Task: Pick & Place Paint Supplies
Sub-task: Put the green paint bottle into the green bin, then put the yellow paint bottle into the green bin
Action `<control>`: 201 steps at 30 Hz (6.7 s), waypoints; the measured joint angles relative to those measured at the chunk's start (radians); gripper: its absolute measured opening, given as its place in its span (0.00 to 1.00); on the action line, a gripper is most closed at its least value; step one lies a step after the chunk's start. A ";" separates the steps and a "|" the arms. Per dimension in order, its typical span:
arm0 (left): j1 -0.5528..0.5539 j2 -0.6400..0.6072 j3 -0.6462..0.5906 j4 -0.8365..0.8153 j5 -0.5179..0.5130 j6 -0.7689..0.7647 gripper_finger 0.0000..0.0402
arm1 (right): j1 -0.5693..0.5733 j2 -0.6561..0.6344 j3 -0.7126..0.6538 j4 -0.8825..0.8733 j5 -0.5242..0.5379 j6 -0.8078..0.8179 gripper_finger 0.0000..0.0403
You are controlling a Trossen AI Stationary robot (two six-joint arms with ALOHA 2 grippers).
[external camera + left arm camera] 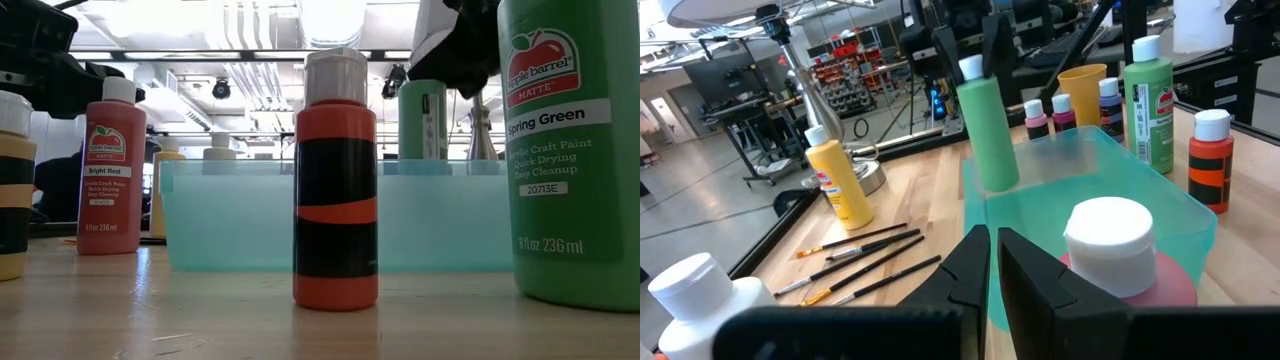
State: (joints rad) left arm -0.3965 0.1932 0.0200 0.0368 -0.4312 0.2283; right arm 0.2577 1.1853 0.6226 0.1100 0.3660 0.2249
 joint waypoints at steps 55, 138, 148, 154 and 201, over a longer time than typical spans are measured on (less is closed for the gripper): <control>0.000 0.000 0.000 0.000 0.000 0.000 0.07 | -0.062 -0.039 -0.019 0.035 0.026 -0.021 0.71; 0.000 0.000 0.000 0.000 0.000 0.000 0.07 | -0.711 0.126 -0.152 0.349 -0.047 -0.101 0.73; 0.000 0.000 0.000 0.000 0.000 0.000 0.07 | -0.710 0.113 -0.152 0.343 -0.026 -0.105 0.62; 0.000 0.000 0.000 0.000 0.000 0.000 0.07 | -0.714 0.127 -0.152 0.348 0.004 -0.090 0.56; 0.000 0.000 0.000 0.000 0.000 0.000 0.07 | -0.513 -0.102 -0.138 0.477 -0.386 -0.175 0.26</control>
State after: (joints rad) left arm -0.3965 0.1936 0.0200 0.0368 -0.4309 0.2282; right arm -0.2553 1.0838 0.4846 0.5871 -0.0198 0.0496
